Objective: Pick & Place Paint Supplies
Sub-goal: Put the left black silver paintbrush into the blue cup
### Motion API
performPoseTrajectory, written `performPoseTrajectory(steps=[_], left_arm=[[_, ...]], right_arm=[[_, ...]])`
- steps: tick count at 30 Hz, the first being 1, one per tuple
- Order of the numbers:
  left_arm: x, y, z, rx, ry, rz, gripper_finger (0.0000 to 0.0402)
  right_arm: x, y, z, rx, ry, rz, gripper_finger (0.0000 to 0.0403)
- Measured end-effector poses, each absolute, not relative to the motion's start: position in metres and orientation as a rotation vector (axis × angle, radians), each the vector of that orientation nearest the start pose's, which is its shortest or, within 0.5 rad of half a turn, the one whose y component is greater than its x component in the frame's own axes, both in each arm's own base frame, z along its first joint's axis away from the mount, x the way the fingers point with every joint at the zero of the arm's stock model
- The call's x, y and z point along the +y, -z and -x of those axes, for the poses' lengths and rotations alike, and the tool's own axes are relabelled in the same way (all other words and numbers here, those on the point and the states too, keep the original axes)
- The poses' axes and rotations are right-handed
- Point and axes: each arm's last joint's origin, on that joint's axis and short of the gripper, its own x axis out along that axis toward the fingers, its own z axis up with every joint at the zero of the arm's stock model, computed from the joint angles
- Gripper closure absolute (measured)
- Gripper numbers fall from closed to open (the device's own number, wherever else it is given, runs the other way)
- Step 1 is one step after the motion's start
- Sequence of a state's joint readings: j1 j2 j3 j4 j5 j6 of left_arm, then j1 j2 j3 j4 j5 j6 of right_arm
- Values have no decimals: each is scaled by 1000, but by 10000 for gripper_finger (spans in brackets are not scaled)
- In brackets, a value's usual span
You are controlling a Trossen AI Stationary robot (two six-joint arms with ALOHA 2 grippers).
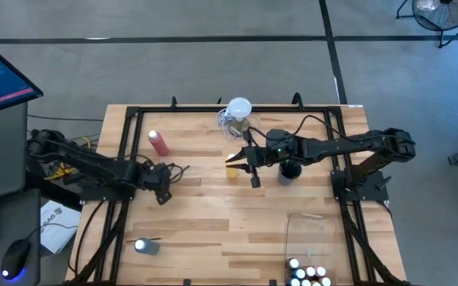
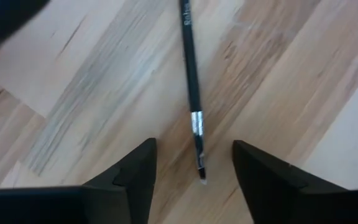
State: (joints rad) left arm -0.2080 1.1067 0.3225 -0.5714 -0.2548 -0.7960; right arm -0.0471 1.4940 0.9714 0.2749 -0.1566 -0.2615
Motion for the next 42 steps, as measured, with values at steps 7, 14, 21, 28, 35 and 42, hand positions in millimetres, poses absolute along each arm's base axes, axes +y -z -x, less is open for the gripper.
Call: performPoseTrajectory(steps=[7,14,21,28,35,42], left_arm=[[-26,-114,-136,1191,-556,372,247],[-26,-114,-136,1193,-571,399,294],[-27,-114,-135,1201,-570,405,392],[-29,-114,-135,1198,-554,385,401],[-42,-114,-135,1179,-459,338,401],[-56,-115,-140,1142,-286,347,401]], right_arm=[[-11,-273,-335,229,-140,235,349],[-11,-273,-335,232,-141,235,349],[-11,-273,-335,234,-139,216,349],[-8,-272,-335,245,-147,201,349],[-7,-240,-357,301,-146,110,349],[-9,-202,-405,434,-150,101,349]])
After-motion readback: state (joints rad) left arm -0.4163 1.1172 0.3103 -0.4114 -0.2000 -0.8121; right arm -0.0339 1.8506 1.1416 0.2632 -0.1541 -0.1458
